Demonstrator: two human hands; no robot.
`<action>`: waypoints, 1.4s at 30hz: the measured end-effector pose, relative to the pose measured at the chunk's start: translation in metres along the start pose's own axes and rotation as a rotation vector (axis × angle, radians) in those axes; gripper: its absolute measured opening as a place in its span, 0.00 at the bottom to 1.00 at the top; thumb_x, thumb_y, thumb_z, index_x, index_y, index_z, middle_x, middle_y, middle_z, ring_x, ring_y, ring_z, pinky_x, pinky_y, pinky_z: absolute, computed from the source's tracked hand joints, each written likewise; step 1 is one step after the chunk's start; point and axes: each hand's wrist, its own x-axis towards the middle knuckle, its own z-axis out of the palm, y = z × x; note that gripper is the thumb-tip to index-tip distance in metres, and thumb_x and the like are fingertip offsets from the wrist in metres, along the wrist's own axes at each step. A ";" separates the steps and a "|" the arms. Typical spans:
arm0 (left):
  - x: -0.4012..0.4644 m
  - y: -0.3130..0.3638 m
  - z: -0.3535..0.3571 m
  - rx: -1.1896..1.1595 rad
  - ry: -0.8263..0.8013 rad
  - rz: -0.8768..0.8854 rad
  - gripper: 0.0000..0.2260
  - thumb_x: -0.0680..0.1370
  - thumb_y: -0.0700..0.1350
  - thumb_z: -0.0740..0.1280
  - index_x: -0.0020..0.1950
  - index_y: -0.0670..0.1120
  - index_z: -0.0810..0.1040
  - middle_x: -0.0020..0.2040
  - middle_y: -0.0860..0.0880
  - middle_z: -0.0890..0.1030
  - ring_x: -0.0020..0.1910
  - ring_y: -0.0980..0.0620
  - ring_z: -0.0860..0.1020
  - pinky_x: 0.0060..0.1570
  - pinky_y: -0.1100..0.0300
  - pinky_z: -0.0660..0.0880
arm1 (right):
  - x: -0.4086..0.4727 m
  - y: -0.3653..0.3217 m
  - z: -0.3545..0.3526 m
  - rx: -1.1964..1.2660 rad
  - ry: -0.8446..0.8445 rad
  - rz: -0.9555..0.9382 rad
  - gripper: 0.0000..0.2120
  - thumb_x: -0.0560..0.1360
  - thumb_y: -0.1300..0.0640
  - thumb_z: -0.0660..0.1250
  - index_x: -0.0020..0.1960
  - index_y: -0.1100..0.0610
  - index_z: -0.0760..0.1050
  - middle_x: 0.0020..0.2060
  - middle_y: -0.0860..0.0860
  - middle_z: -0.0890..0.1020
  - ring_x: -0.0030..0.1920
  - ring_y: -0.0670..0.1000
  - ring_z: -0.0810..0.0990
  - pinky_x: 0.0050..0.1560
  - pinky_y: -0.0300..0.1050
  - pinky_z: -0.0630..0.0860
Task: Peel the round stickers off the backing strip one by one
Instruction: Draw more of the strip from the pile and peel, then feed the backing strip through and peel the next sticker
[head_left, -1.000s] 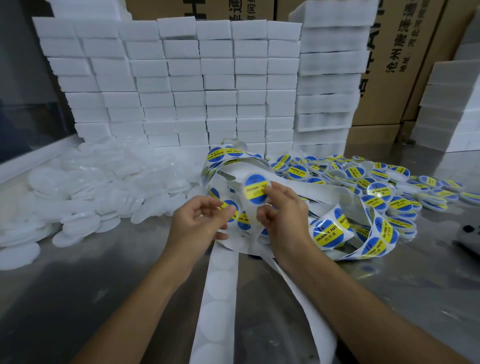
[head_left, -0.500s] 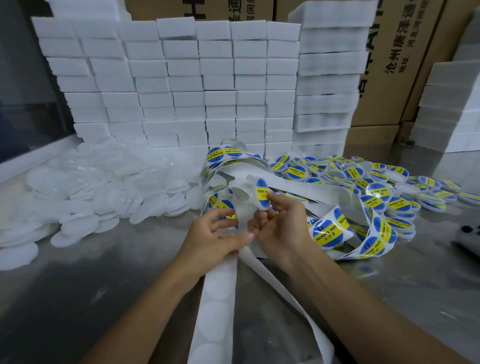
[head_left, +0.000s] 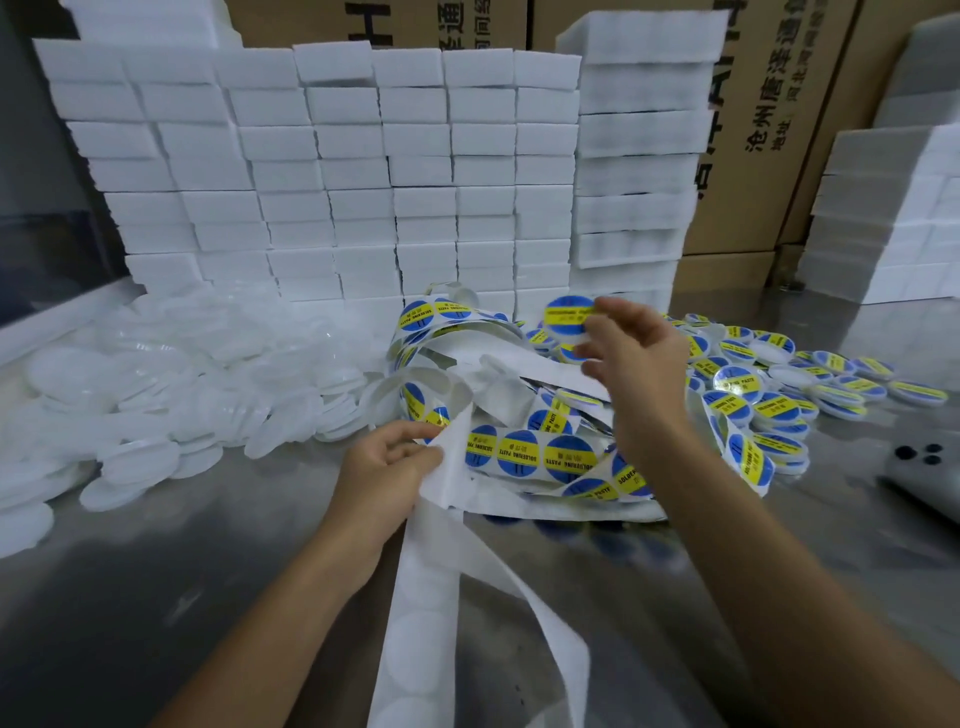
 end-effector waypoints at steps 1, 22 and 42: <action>0.000 0.001 -0.001 -0.019 0.015 -0.010 0.08 0.75 0.37 0.70 0.44 0.50 0.84 0.41 0.49 0.85 0.42 0.49 0.82 0.47 0.52 0.77 | 0.013 -0.002 -0.005 -0.032 0.035 -0.002 0.08 0.76 0.65 0.66 0.48 0.53 0.79 0.37 0.49 0.81 0.30 0.42 0.80 0.33 0.35 0.76; 0.001 0.008 -0.001 -0.244 -0.077 -0.051 0.26 0.69 0.26 0.62 0.61 0.47 0.77 0.52 0.43 0.84 0.51 0.44 0.82 0.42 0.52 0.80 | 0.098 0.024 -0.018 -0.474 0.045 0.119 0.08 0.77 0.65 0.62 0.49 0.63 0.80 0.44 0.61 0.83 0.33 0.50 0.84 0.45 0.50 0.83; -0.012 0.018 -0.002 -0.059 -0.221 0.095 0.17 0.74 0.31 0.64 0.52 0.52 0.81 0.44 0.45 0.86 0.39 0.49 0.84 0.33 0.60 0.78 | -0.057 0.044 0.021 -0.285 -0.600 -0.115 0.24 0.70 0.68 0.74 0.63 0.51 0.79 0.50 0.51 0.84 0.36 0.45 0.78 0.39 0.37 0.77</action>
